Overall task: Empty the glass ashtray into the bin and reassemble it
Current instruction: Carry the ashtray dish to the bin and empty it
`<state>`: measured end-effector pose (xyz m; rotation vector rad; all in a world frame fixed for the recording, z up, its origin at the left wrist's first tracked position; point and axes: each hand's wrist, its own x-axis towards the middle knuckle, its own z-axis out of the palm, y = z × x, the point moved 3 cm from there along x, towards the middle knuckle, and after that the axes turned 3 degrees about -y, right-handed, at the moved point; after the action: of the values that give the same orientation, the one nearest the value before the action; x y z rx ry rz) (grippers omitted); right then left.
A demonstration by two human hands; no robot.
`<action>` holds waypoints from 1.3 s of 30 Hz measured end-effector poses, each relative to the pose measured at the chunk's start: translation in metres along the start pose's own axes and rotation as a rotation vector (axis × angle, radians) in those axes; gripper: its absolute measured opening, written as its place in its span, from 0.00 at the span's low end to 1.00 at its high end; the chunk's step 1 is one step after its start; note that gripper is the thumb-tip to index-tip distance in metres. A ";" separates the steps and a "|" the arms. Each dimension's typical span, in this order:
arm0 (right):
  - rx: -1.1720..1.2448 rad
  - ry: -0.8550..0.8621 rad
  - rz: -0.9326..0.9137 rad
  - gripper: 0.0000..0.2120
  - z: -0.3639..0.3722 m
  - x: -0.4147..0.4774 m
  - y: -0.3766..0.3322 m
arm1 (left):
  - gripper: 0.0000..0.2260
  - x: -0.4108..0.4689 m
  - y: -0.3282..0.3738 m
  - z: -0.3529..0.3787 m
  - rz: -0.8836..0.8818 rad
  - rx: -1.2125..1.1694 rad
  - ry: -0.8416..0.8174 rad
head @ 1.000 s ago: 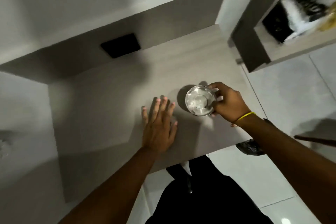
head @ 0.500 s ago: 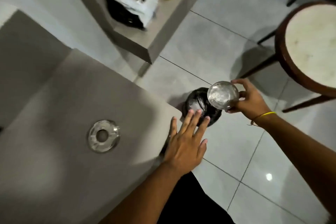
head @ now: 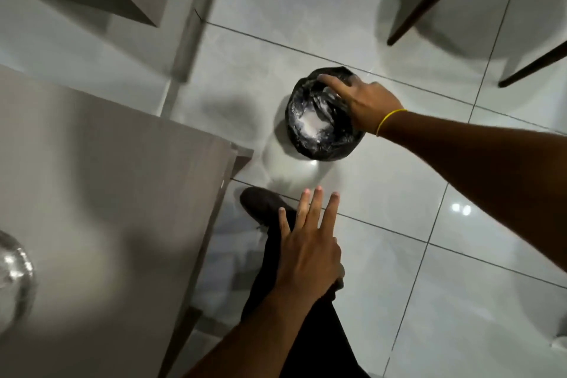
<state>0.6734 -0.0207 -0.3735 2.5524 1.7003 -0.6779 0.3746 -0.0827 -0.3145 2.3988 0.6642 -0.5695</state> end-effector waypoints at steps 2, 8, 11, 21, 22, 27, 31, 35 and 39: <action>-0.068 -0.028 -0.048 0.41 0.018 0.013 0.001 | 0.43 0.006 -0.008 0.015 -0.023 -0.025 -0.012; -0.168 -0.176 -0.108 0.36 0.052 0.039 0.009 | 0.38 0.016 -0.013 0.034 -0.038 -0.107 -0.005; -0.186 -0.184 -0.122 0.34 0.058 0.047 0.010 | 0.37 0.018 -0.015 0.032 -0.046 -0.128 0.009; -0.199 -0.227 -0.130 0.28 0.065 0.057 0.003 | 0.36 0.023 -0.021 0.020 -0.078 -0.134 0.004; -0.195 -0.230 -0.126 0.29 0.064 0.058 0.001 | 0.36 0.023 -0.022 0.019 -0.084 -0.137 0.004; -0.250 -0.267 -0.136 0.34 0.064 0.066 -0.002 | 0.36 0.021 -0.025 0.018 -0.085 -0.165 0.003; -0.307 -0.297 -0.149 0.33 0.067 0.067 -0.006 | 0.36 0.019 -0.028 0.021 -0.086 -0.184 -0.012; -0.352 -0.279 -0.174 0.32 0.068 0.076 -0.005 | 0.37 0.018 -0.031 0.021 -0.087 -0.176 -0.028; -0.367 -0.306 -0.168 0.29 0.070 0.076 -0.006 | 0.37 0.018 -0.033 0.021 -0.091 -0.183 -0.023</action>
<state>0.6677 0.0321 -0.4617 1.9695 1.7523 -0.6496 0.3651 -0.0668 -0.3532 2.1982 0.7836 -0.5477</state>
